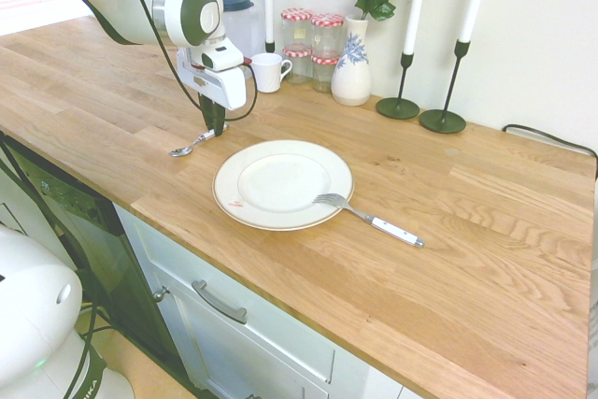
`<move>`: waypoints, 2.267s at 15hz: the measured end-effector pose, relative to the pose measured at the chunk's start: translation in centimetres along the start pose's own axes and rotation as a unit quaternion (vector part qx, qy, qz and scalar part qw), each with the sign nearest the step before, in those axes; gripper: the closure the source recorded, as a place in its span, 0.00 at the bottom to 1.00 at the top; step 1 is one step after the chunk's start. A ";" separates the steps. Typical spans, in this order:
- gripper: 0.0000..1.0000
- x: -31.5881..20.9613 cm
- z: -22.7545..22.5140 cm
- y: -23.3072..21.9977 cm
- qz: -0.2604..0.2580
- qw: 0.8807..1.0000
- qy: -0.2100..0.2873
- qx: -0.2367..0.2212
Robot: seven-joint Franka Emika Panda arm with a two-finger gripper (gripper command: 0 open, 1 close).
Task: Put the spoon into the plate
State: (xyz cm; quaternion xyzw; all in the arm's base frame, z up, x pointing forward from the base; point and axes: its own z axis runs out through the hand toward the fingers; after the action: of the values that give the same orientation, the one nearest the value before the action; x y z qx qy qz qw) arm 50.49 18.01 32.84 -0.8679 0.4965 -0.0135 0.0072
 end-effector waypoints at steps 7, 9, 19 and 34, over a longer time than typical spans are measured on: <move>1.00 0.1 -0.1 0.6 0.003 1.000 0.002 0.008; 1.00 0.3 -0.4 0.7 0.002 1.000 0.003 0.009; 1.00 10.3 -11.0 7.1 0.030 0.999 0.022 0.039; 1.00 20.4 -3.7 19.1 0.020 0.999 0.016 0.023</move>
State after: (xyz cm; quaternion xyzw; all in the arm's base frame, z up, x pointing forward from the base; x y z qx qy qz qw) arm 44.25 -9.22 36.35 -0.8571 0.5133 -0.0386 0.0194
